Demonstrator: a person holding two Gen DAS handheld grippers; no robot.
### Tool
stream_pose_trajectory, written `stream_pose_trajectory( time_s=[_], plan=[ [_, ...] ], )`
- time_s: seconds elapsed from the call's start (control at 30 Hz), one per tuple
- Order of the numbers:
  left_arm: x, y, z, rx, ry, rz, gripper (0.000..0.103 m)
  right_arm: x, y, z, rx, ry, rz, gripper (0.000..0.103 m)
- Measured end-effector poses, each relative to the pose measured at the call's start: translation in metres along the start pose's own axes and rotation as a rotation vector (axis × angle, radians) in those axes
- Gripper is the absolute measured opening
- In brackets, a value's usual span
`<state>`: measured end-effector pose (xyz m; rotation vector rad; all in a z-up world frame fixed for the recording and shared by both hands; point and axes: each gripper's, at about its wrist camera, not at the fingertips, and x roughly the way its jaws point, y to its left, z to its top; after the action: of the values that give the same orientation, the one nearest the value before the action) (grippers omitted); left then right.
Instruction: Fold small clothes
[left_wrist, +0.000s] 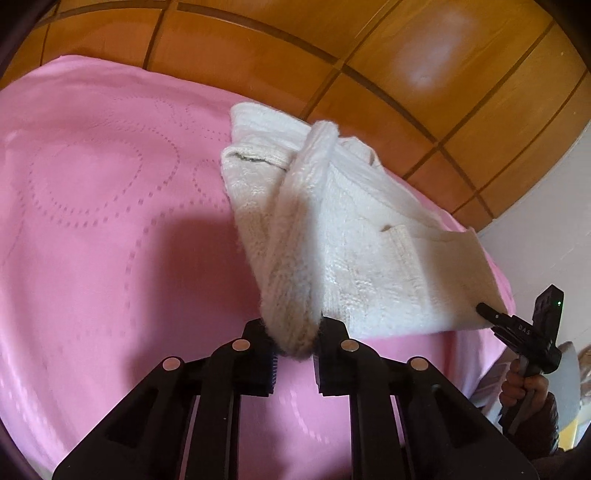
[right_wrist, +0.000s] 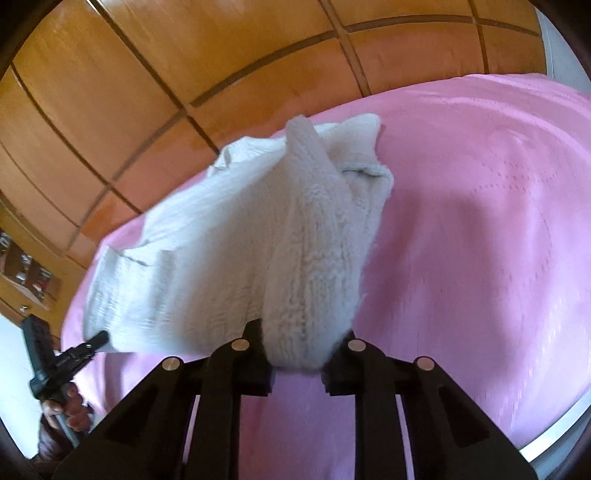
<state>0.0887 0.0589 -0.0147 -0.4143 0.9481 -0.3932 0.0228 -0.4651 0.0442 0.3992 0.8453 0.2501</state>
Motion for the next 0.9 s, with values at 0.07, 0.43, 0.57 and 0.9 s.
stream_pose_trajectory(
  time_s=[0.07, 0.43, 0.57, 0.9],
  plan=[
    [-0.008, -0.001, -0.010, -0.020, 0.004, -0.032, 0.014, -0.010, 0.000, -0.007, -0.008, 0.005, 0.005, 0.016],
    [-0.047, 0.001, -0.088, -0.018, 0.119, 0.006, 0.020, -0.051, -0.034, -0.079, 0.017, 0.151, -0.021, 0.034],
    [-0.063, -0.011, -0.066, 0.070, 0.005, 0.077, 0.061, -0.065, -0.029, -0.060, 0.007, 0.056, -0.095, 0.054],
    [-0.013, -0.020, -0.019, 0.135, 0.022, 0.080, 0.034, -0.020, 0.003, -0.012, -0.131, -0.025, -0.179, 0.044]
  ],
)
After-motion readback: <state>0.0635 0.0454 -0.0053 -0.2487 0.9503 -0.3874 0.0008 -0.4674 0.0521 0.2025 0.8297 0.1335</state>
